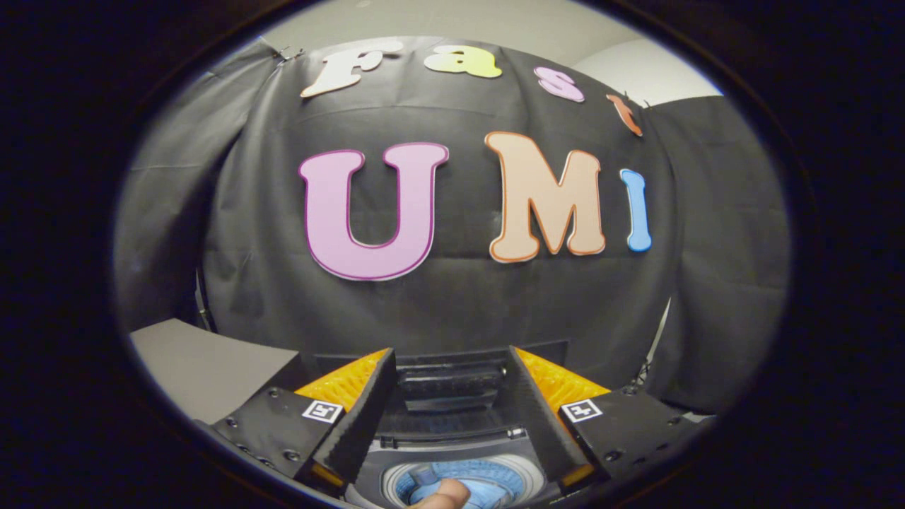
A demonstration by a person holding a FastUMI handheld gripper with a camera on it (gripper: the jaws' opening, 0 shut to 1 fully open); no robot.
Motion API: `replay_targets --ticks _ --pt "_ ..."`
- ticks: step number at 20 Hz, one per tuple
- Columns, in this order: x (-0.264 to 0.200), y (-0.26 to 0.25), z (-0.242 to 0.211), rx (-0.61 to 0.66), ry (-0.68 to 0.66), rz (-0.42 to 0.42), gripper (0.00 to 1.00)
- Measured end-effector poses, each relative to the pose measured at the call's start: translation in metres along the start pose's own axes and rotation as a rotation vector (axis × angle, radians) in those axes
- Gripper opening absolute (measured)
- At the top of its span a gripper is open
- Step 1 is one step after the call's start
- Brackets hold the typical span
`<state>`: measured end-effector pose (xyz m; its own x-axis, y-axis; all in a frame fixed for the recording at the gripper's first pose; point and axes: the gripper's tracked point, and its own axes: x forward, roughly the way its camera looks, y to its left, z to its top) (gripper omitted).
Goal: Put the clothes into the washing machine and then close the washing machine lid.
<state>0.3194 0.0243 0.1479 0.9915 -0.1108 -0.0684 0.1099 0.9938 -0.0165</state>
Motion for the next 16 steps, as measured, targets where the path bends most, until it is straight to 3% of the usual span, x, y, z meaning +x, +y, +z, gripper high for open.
replay_targets --ticks 2,8,16 --pt "0.013 -0.007 0.013 -0.015 -0.012 -0.025 0.96" --pt "0.063 -0.004 0.031 -0.025 -0.071 0.002 0.96" --pt "0.143 0.002 -0.027 -0.062 0.007 0.063 0.96"
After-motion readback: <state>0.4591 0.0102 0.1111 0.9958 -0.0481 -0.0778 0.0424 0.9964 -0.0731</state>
